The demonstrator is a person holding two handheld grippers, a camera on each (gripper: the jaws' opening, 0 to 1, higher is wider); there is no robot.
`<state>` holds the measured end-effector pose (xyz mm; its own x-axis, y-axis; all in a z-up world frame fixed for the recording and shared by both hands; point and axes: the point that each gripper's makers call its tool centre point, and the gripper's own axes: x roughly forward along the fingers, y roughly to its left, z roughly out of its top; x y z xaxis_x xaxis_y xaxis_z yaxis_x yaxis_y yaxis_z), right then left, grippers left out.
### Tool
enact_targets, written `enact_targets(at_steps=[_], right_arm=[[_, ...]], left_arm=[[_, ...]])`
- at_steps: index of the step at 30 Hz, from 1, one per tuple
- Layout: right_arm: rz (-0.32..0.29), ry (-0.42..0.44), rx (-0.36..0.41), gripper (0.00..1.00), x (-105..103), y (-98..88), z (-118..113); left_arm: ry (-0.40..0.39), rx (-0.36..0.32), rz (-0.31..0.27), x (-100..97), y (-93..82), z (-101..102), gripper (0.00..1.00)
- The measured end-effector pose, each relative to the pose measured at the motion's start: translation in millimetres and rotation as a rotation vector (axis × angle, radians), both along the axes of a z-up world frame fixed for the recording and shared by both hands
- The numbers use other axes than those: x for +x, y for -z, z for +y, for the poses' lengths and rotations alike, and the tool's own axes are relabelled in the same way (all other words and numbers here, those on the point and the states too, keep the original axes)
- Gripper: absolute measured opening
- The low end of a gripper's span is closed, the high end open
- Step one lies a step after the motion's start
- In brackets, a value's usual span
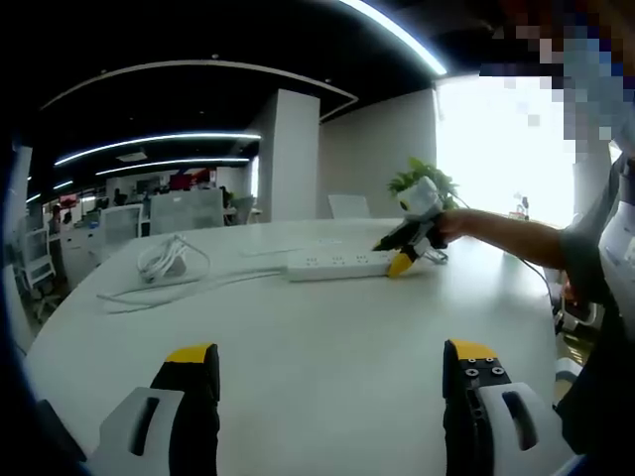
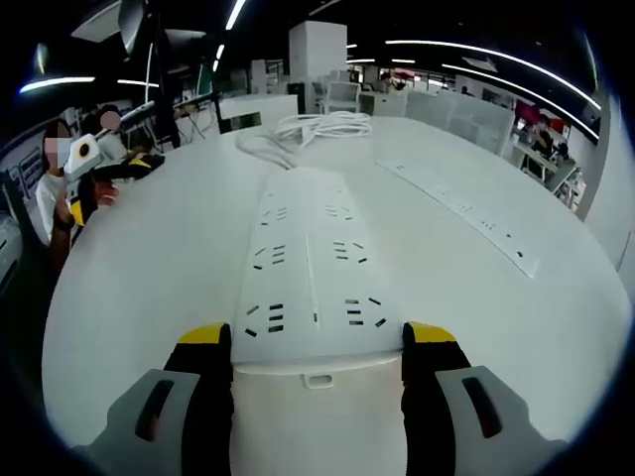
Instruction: Straighten the power strip on the desk, plug the charger into it
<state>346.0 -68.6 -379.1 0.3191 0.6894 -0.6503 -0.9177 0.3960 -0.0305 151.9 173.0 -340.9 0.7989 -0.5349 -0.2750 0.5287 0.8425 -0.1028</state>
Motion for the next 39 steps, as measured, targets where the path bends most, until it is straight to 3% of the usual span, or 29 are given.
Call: enact_targets(at_steps=[39], right_arm=[[0.012,-0.204,0.003,0.69,10.3,1.7,-0.8]], left_arm=[[0.000,0.012,0.005,5.2,0.6,-4.5,0.95]])
